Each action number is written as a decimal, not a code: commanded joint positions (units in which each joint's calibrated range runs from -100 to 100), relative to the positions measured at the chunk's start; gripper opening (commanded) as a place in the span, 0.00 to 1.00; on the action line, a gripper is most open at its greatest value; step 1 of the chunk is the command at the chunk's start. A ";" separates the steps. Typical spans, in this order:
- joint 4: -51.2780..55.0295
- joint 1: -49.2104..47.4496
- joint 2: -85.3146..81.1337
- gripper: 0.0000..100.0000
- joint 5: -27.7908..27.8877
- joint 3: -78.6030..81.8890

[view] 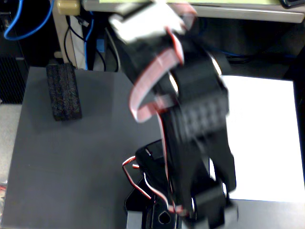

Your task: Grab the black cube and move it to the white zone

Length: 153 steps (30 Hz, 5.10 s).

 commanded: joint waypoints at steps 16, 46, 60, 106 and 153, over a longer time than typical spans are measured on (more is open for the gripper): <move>8.46 -21.16 49.46 0.02 27.62 -11.43; -3.80 -10.85 38.63 0.35 31.39 3.53; -12.72 -15.79 47.53 0.35 30.03 10.88; 12.07 17.25 -11.43 0.01 19.40 14.68; -13.58 62.21 51.31 0.11 24.01 16.41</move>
